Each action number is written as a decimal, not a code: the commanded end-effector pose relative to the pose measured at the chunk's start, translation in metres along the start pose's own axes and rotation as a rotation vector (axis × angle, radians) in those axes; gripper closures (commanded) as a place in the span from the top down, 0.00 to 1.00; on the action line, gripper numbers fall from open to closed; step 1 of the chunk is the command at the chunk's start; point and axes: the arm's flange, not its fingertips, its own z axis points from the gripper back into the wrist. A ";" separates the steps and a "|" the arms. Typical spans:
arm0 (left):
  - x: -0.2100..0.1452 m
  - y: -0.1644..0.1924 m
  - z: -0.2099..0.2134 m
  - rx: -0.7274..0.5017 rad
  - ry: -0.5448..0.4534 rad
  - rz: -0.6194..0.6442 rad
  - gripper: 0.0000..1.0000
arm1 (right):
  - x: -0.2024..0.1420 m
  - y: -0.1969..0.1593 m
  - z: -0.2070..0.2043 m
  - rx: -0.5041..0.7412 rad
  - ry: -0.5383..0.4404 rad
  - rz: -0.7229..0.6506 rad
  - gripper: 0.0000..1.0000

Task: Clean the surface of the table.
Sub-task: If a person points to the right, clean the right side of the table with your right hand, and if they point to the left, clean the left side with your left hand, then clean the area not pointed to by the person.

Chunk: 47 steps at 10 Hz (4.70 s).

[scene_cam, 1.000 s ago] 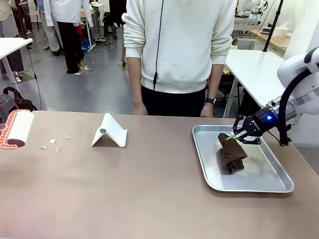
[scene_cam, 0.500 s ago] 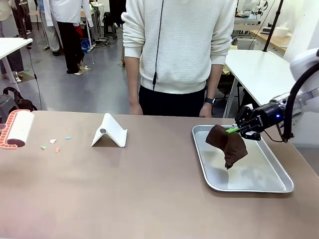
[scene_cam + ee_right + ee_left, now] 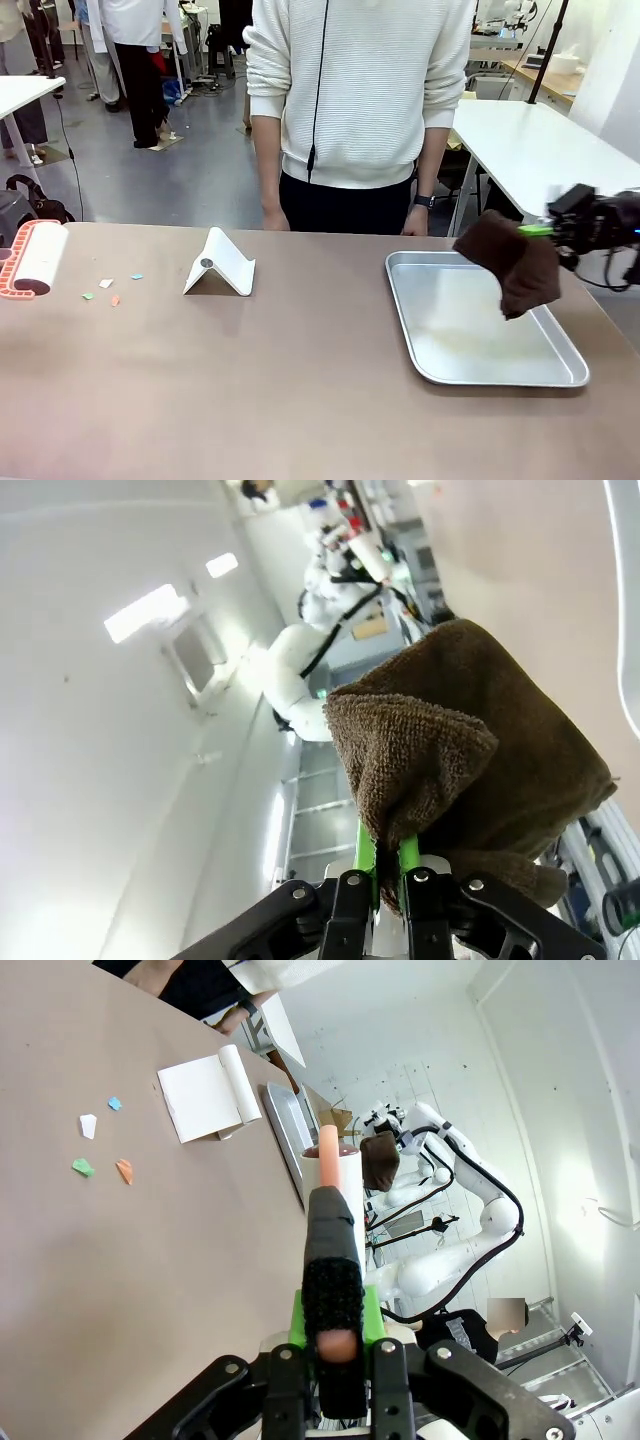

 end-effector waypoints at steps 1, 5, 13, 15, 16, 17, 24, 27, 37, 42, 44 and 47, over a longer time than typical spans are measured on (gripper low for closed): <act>-0.001 -0.004 -0.002 -0.002 -0.002 -0.016 0.00 | -0.035 -0.008 0.032 0.095 -0.119 0.129 0.09; -0.001 -0.004 -0.002 -0.002 -0.002 -0.016 0.00 | -0.059 -0.052 0.116 0.350 -0.413 0.139 0.09; -0.001 -0.004 -0.002 -0.002 -0.002 -0.016 0.00 | -0.069 -0.063 0.127 0.321 -0.431 0.104 0.09; -0.001 -0.004 -0.002 -0.002 -0.002 -0.016 0.00 | -0.069 -0.063 0.127 0.321 -0.431 0.104 0.09; -0.001 -0.004 -0.002 -0.002 -0.002 -0.016 0.00 | -0.069 -0.063 0.127 0.321 -0.431 0.104 0.09; -0.001 -0.004 -0.002 -0.002 -0.002 -0.016 0.00 | -0.069 -0.063 0.127 0.321 -0.431 0.104 0.09; -0.001 -0.004 -0.002 -0.002 -0.002 -0.016 0.00 | -0.069 -0.063 0.127 0.321 -0.431 0.104 0.09; -0.002 -0.006 -0.002 0.068 -0.018 0.037 0.22 | -0.069 -0.063 0.127 0.321 -0.431 0.104 0.09; -0.002 0.003 -0.033 0.562 -0.295 0.410 0.22 | -0.069 -0.063 0.127 0.321 -0.431 0.104 0.09; 0.000 0.010 -0.039 0.641 -0.250 0.409 0.22 | -0.069 -0.063 0.127 0.321 -0.431 0.104 0.09; 0.006 0.017 -0.051 0.664 -0.215 0.414 0.22 | -0.069 -0.063 0.127 0.321 -0.431 0.104 0.09; 0.021 0.026 -0.084 0.706 -0.163 0.444 0.22 | -0.069 -0.063 0.127 0.321 -0.431 0.104 0.09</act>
